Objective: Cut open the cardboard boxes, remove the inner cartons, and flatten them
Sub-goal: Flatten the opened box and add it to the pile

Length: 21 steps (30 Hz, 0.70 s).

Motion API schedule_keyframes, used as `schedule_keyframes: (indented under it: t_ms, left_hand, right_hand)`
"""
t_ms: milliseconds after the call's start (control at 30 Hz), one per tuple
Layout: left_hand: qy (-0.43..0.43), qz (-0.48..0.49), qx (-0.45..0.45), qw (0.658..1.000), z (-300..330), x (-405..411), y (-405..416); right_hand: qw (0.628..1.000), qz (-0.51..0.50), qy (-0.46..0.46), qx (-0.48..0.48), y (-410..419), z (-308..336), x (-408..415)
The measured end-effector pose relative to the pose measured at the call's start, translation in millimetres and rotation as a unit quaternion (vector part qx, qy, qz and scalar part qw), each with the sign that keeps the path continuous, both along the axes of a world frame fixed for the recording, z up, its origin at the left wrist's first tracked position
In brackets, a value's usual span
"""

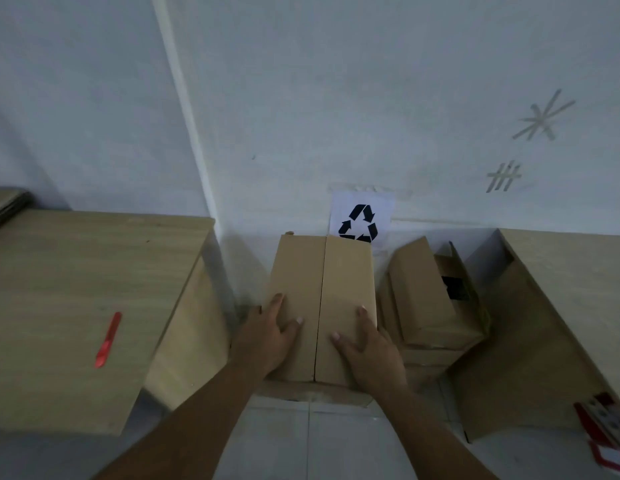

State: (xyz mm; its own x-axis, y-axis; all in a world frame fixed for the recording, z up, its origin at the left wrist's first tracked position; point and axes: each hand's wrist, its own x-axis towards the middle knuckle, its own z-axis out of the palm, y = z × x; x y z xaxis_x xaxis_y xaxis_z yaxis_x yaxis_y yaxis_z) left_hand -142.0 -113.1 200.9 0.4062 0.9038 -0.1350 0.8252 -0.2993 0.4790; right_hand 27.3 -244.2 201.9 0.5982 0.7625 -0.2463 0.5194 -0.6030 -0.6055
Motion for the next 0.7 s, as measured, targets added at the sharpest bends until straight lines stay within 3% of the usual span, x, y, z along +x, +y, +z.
schedule_keyframes:
  t_ms: [367,700]
  left_hand:
    - [-0.024,0.047,-0.012,0.999,9,-119,-102]
    - [-0.074,0.108,-0.014,0.991,17,-238,-108]
  right_hand:
    - [0.999,0.042,0.000,0.010,-85,6,-109]
    - [0.996,0.080,-0.029,0.037,-74,16,-219]
